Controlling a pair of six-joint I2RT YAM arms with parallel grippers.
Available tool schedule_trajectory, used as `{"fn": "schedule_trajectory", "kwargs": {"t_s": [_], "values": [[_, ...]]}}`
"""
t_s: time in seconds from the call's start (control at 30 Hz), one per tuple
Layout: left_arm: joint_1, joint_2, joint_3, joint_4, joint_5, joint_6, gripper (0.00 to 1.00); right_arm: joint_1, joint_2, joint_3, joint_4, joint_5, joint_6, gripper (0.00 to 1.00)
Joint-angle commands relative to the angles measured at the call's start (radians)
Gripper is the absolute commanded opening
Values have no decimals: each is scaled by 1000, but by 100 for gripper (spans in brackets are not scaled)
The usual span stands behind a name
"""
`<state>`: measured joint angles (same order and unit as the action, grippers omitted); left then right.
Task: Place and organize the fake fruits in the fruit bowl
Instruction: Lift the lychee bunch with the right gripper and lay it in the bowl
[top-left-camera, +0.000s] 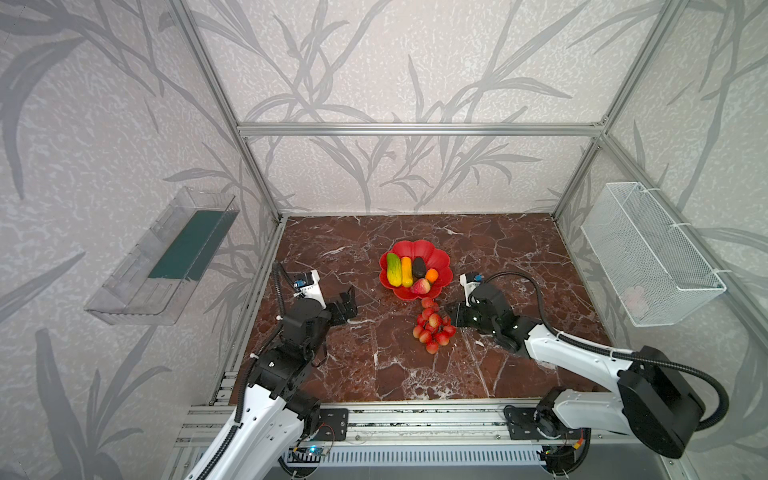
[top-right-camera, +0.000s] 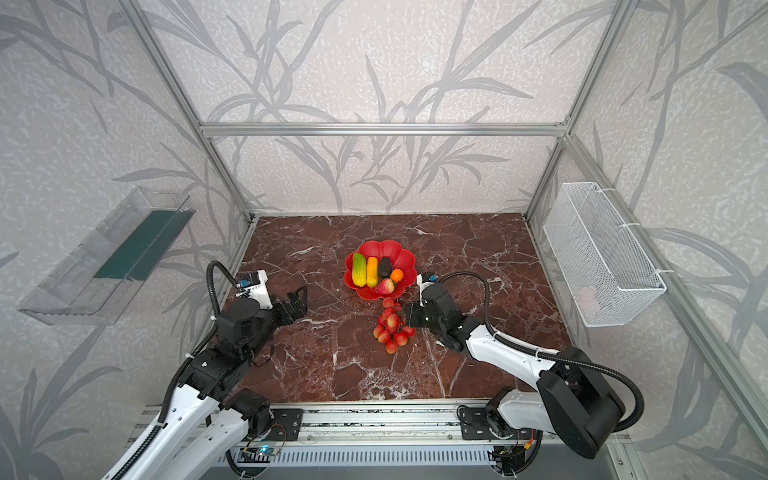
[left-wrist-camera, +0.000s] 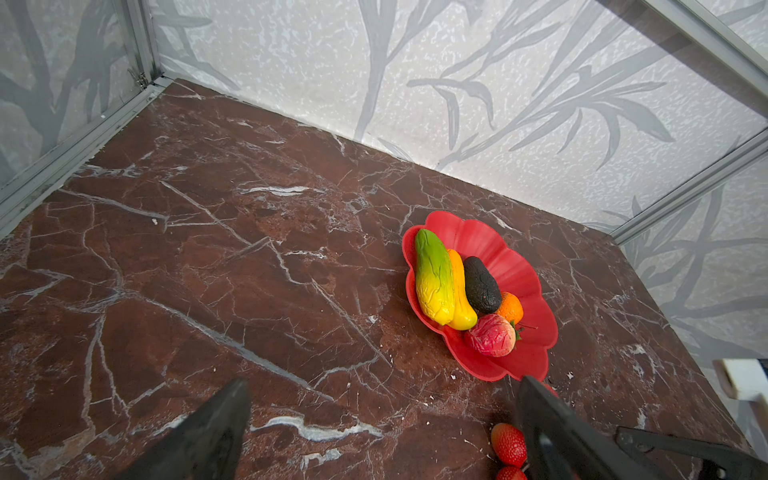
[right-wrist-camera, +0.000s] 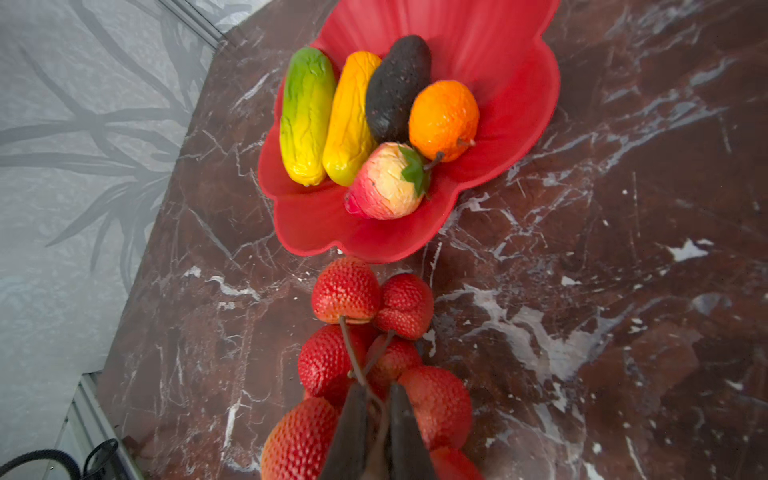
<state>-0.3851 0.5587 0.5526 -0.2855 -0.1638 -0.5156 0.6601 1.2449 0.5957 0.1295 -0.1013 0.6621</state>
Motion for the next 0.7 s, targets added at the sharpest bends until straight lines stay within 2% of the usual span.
{"fn": "schedule_trajectory", "kwargs": {"t_s": [0.0, 0.1, 0.23, 0.37, 0.53, 0.67], "values": [[5, -34, -26, -7, -21, 3, 100, 4, -72, 105, -56, -56, -56, 0], [5, -67, -49, 17, -31, 4, 100, 3, -65, 216, -118, -103, -97, 0], [5, -87, -67, 54, -61, 7, 100, -2, 25, 358, -158, -120, -153, 0], [5, -79, -75, 107, -80, 52, 100, -37, 167, 485, -142, -173, -183, 0], [5, -39, -89, 176, -158, 128, 100, -105, 372, 605, -96, -282, -186, 0], [6, -4, -122, 247, -264, 197, 100, -137, 508, 670, -76, -308, -206, 0]]}}
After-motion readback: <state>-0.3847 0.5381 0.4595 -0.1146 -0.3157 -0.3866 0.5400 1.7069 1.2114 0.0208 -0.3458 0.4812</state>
